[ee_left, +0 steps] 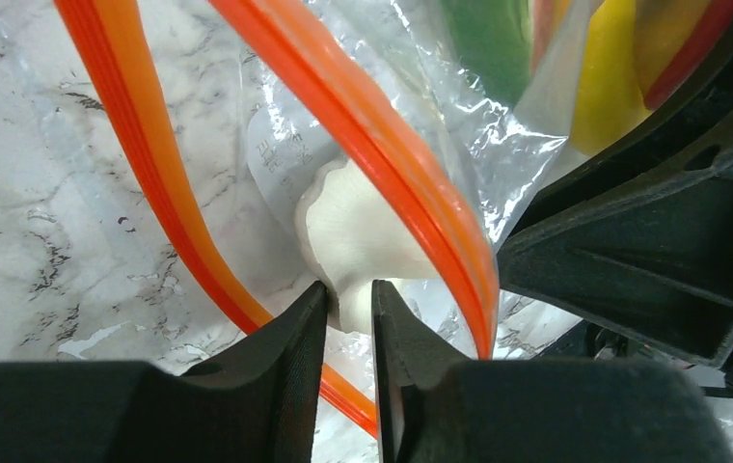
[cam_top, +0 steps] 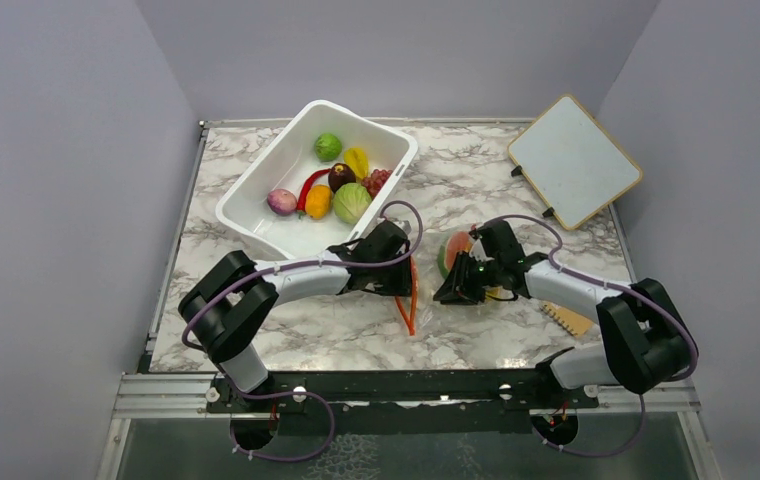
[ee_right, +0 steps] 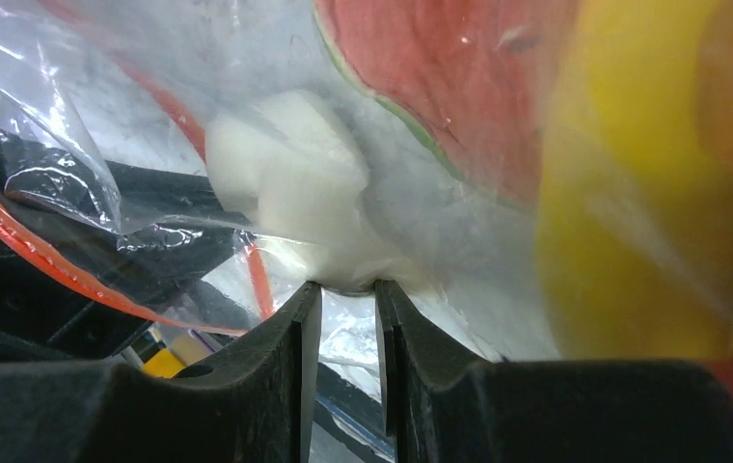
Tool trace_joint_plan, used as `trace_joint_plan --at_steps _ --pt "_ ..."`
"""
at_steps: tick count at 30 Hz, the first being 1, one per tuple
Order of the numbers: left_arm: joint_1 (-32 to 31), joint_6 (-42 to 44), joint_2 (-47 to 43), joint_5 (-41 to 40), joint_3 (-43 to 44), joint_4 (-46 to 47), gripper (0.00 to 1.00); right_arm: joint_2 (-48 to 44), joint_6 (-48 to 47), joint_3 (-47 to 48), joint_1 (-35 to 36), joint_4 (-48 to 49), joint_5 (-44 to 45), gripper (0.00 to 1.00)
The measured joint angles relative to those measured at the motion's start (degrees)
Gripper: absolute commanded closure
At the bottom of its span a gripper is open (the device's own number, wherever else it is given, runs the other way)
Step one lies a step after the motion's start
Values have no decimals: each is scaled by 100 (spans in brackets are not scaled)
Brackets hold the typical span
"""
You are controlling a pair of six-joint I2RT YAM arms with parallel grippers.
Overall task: Open the zip-top bag and remove the fake food
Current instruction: Pick up the fake vegetable from the zipper food storage bag.
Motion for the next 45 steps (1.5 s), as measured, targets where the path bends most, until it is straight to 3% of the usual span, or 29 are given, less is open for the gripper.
trace_joint_plan --at_steps 6,13,16,24,29,37,45 --pt "17 -179 4 66 -74 197 61 175 7 26 -4 94 -109 73" --pt "48 -457 129 155 -304 557 61 214 9 26 -4 149 -138 73" --pt "61 -514 142 157 -332 625 67 225 35 26 -4 170 -160 73" --pt "90 -516 153 103 -463 640 100 227 68 24 -4 175 -184 73" --pt "87 -396 59 4 -461 599 100 74 55 26 -4 109 -177 69" --pt "37 -258 -516 -155 -459 518 100 -675 -216 166 -2 -103 -101 52" --pt "11 -247 -629 -175 -450 520 100 -1088 -455 586 79 2 -269 49"
